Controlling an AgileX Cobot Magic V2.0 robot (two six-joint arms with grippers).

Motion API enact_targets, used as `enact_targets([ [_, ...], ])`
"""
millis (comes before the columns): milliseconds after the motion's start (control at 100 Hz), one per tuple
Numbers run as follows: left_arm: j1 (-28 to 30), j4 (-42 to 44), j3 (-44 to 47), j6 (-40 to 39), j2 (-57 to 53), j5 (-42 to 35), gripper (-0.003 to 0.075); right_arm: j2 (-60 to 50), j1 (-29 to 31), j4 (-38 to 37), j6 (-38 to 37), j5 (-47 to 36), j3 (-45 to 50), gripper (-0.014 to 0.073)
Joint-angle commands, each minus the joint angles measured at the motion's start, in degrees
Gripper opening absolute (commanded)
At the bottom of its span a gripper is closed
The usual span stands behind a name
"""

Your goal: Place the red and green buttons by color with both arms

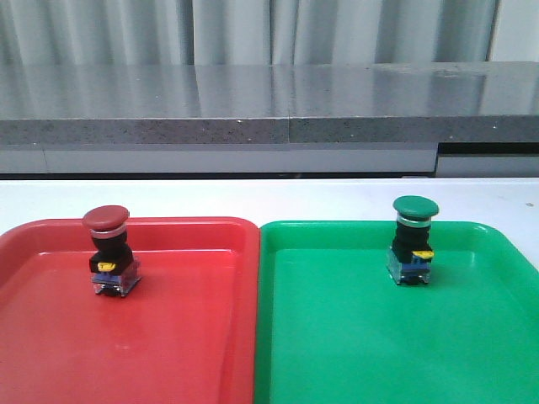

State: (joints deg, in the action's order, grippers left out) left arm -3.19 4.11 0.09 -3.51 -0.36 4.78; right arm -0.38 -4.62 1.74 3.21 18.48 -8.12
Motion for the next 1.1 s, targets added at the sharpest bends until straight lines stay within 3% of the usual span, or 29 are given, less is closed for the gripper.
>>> enact_targets([
  [0, 0.05, -0.15, 2.34, -0.23, -1.7, -4.78, -0.0019, -1.25, 0.82, -1.0, -0.74, -5.65, 0.54, -0.0068],
  [440, 0.05, -0.15, 2.34, -0.23, -1.7, -4.78, -0.0019, -1.44, 3.48, -1.13, -3.21, -18.48, 8.87, -0.0068],
  [1090, 0.05, -0.15, 2.34, -0.23, -1.7, -4.78, -0.002, -1.44, 3.48, -1.13, -3.21, -18.94, 8.86, -0.0068],
])
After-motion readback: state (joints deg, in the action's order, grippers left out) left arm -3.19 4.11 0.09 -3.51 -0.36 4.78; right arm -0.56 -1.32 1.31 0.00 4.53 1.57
